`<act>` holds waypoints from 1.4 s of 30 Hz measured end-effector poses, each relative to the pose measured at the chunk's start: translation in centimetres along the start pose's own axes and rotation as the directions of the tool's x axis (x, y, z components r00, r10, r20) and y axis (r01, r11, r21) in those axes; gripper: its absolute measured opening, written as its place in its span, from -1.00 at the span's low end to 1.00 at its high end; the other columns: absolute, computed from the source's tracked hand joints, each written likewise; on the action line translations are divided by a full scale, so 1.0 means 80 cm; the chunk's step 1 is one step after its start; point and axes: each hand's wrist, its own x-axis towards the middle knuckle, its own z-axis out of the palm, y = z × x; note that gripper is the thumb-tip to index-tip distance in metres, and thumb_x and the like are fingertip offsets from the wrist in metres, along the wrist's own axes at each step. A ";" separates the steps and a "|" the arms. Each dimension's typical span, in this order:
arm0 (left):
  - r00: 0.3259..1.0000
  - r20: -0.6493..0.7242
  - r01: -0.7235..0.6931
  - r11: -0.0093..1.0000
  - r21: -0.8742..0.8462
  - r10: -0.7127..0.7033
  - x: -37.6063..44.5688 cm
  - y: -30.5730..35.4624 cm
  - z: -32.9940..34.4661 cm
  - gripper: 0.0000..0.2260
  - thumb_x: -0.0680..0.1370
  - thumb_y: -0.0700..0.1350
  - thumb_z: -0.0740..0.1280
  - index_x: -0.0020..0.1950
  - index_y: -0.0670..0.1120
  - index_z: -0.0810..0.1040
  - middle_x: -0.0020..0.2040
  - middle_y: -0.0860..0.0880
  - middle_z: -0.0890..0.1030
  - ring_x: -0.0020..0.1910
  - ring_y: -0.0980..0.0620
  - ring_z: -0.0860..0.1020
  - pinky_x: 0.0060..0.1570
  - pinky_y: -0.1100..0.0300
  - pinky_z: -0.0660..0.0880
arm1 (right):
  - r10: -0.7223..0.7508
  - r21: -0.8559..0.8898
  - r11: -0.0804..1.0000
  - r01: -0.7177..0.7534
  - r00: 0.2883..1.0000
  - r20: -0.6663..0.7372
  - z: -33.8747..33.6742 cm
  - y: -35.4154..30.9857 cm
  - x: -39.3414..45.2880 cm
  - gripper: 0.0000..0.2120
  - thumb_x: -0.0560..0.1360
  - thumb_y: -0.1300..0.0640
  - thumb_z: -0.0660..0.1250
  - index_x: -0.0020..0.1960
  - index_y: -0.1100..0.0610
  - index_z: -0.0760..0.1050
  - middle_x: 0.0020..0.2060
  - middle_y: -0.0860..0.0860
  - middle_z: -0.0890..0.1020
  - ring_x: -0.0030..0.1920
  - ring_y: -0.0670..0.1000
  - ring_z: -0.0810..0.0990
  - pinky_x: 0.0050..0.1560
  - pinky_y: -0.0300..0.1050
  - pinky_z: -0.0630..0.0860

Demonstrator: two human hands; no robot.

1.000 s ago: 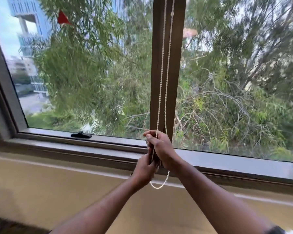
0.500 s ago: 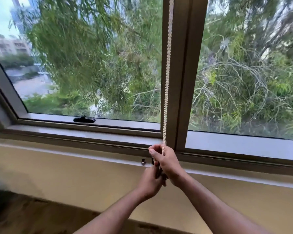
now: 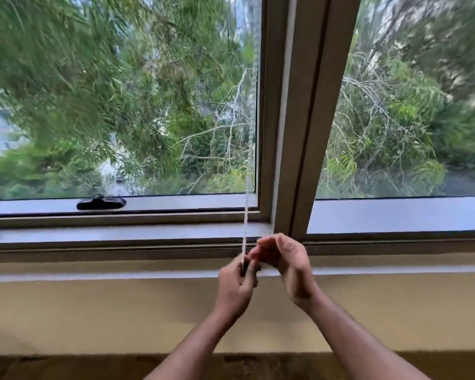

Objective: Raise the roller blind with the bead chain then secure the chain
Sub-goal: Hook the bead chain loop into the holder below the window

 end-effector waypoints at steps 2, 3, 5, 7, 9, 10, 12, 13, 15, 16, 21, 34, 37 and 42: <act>1.000 -0.029 0.002 0.999 -0.032 -0.003 0.006 -0.007 -0.006 -0.85 0.58 -0.02 0.34 -0.15 -0.05 0.56 -0.37 -0.09 0.61 -0.39 -0.08 0.60 -0.35 -0.05 0.56 | -0.011 -0.132 0.991 -0.017 0.978 -0.208 -0.005 0.018 0.005 -0.78 0.61 0.06 0.37 -0.06 0.19 0.68 -0.27 0.15 0.69 -0.22 0.11 0.68 -0.10 0.02 0.64; 1.000 -0.023 0.010 0.998 -0.057 -0.012 0.008 -0.010 -0.008 -0.87 0.56 -0.03 0.36 -0.15 -0.04 0.56 -0.35 -0.09 0.61 -0.38 -0.10 0.60 -0.34 -0.04 0.57 | -0.021 -0.249 0.967 -0.058 0.952 -0.305 -0.010 0.030 0.008 -0.83 0.60 0.12 0.40 -0.10 0.16 0.69 -0.30 0.09 0.69 -0.24 0.07 0.66 -0.11 0.02 0.63; 1.000 0.003 0.027 0.992 -0.125 -0.027 0.011 -0.013 -0.011 -0.90 0.55 -0.05 0.39 -0.15 -0.02 0.56 -0.32 -0.13 0.58 -0.36 -0.16 0.57 -0.34 0.00 0.56 | -0.029 -0.449 0.874 -0.185 0.903 -0.429 -0.025 0.053 0.014 -0.92 0.56 0.15 0.46 -0.11 0.08 0.69 -0.25 -0.01 0.71 -0.17 0.06 0.67 -0.03 0.06 0.62; 0.999 0.006 0.033 0.985 -0.168 -0.032 0.012 -0.014 -0.011 -0.91 0.55 -0.09 0.40 -0.14 -0.03 0.56 -0.31 -0.15 0.57 -0.35 -0.18 0.55 -0.35 0.08 0.53 | -0.006 -0.553 0.785 -0.277 0.890 -0.455 -0.037 0.070 0.016 -0.93 0.49 0.14 0.52 -0.07 0.01 0.66 -0.13 -0.03 0.73 -0.07 0.02 0.69 0.08 0.05 0.65; 0.999 -0.005 0.046 0.979 -0.196 -0.048 0.015 -0.016 -0.009 -0.92 0.54 -0.14 0.39 -0.14 -0.06 0.54 -0.32 -0.12 0.57 -0.36 -0.08 0.53 -0.34 0.14 0.51 | -0.008 -0.651 0.707 -0.276 0.917 -0.398 -0.046 0.084 0.019 -0.82 0.43 0.11 0.57 -0.03 -0.07 0.62 -0.05 -0.07 0.70 -0.02 -0.11 0.66 0.10 -0.04 0.63; 0.998 -0.006 0.060 0.974 -0.217 -0.063 0.016 -0.018 -0.009 -0.92 0.54 -0.14 0.39 -0.14 -0.08 0.53 -0.32 -0.10 0.56 -0.36 -0.03 0.53 -0.32 0.14 0.50 | -0.015 -0.709 0.657 -0.255 0.936 -0.351 -0.050 0.091 0.021 -0.78 0.41 0.07 0.58 0.00 -0.10 0.61 -0.02 -0.11 0.68 0.00 -0.19 0.63 0.10 -0.09 0.60; 0.997 0.002 0.075 0.965 -0.253 -0.077 0.018 -0.017 -0.010 -0.92 0.54 -0.14 0.38 -0.13 -0.09 0.53 -0.31 -0.09 0.56 -0.33 0.00 0.53 -0.28 0.06 0.50 | -0.009 -0.794 0.565 -0.223 0.961 -0.276 -0.052 0.102 0.024 -0.68 0.39 -0.06 0.56 0.10 -0.09 0.61 0.03 -0.14 0.65 0.02 -0.22 0.59 0.12 -0.15 0.56; 0.997 0.009 0.079 0.961 -0.265 -0.079 0.019 -0.017 -0.011 -0.93 0.54 -0.15 0.38 -0.12 -0.09 0.52 -0.31 -0.07 0.57 -0.33 0.00 0.53 -0.27 0.04 0.50 | 0.017 -0.817 0.531 -0.224 0.967 -0.254 -0.051 0.106 0.026 -0.61 0.38 -0.14 0.53 0.16 -0.05 0.61 0.05 -0.12 0.64 0.03 -0.17 0.59 0.11 -0.15 0.55; 0.996 0.020 0.093 0.950 -0.297 -0.091 0.023 -0.016 -0.010 -0.94 0.54 -0.21 0.35 -0.12 -0.11 0.50 -0.31 -0.02 0.57 -0.32 0.01 0.53 -0.25 0.10 0.51 | 0.060 -0.855 0.463 -0.232 0.971 -0.231 -0.048 0.115 0.031 -0.48 0.37 -0.27 0.46 0.21 0.00 0.60 0.08 -0.07 0.65 0.06 -0.08 0.60 0.05 -0.17 0.52; 0.994 0.017 0.105 0.940 -0.325 -0.105 0.026 -0.014 -0.010 -0.93 0.55 -0.24 0.33 -0.12 -0.12 0.48 -0.32 0.00 0.56 -0.33 0.02 0.52 -0.25 0.14 0.51 | 0.060 -0.876 0.424 -0.231 0.972 -0.227 -0.046 0.119 0.033 -0.47 0.39 -0.28 0.46 0.22 0.03 0.60 0.09 -0.04 0.66 0.07 -0.03 0.62 0.03 -0.15 0.52; 0.968 -0.069 0.175 0.849 -0.498 -0.240 0.037 -0.013 -0.005 -0.94 0.61 -0.32 0.27 -0.04 -0.22 0.41 -0.34 -0.06 0.54 -0.32 -0.02 0.54 -0.21 0.20 0.55 | -0.031 -0.918 0.335 -0.213 0.971 -0.237 -0.040 0.127 0.038 -0.57 0.44 -0.19 0.50 0.17 0.08 0.63 0.05 0.04 0.71 0.08 0.10 0.67 0.02 -0.04 0.54; 0.823 -0.288 0.280 0.792 -0.543 -0.489 0.024 -0.002 0.010 -0.89 0.50 -0.37 0.45 -0.05 -0.20 0.59 -0.10 -0.16 0.67 -0.05 -0.09 0.63 -0.02 0.19 0.63 | -0.100 -0.878 0.470 -0.096 0.982 -0.161 -0.050 0.118 0.022 -0.74 0.50 -0.10 0.49 0.09 0.00 0.58 -0.09 -0.07 0.74 -0.09 -0.03 0.71 -0.10 -0.09 0.59; 0.831 -0.277 0.328 0.826 -0.459 -0.483 0.015 -0.005 0.015 -0.90 0.50 -0.33 0.47 -0.05 -0.18 0.63 -0.07 -0.13 0.70 -0.02 -0.03 0.65 0.11 0.08 0.58 | -0.070 -0.830 0.555 -0.054 0.991 -0.111 -0.052 0.108 0.008 -0.78 0.44 -0.11 0.55 -0.07 -0.13 0.52 -0.21 -0.19 0.69 -0.14 -0.21 0.69 -0.15 -0.29 0.58; 0.850 -0.233 0.363 0.845 -0.392 -0.473 0.001 0.000 0.023 -0.92 0.52 -0.30 0.46 -0.02 -0.17 0.63 -0.17 0.05 0.70 -0.15 0.18 0.64 0.02 0.14 0.55 | -0.101 -0.774 0.632 0.039 0.994 -0.032 -0.052 0.093 -0.007 -0.74 0.41 -0.12 0.57 -0.15 -0.19 0.47 -0.25 -0.21 0.68 -0.19 -0.17 0.70 -0.20 -0.15 0.67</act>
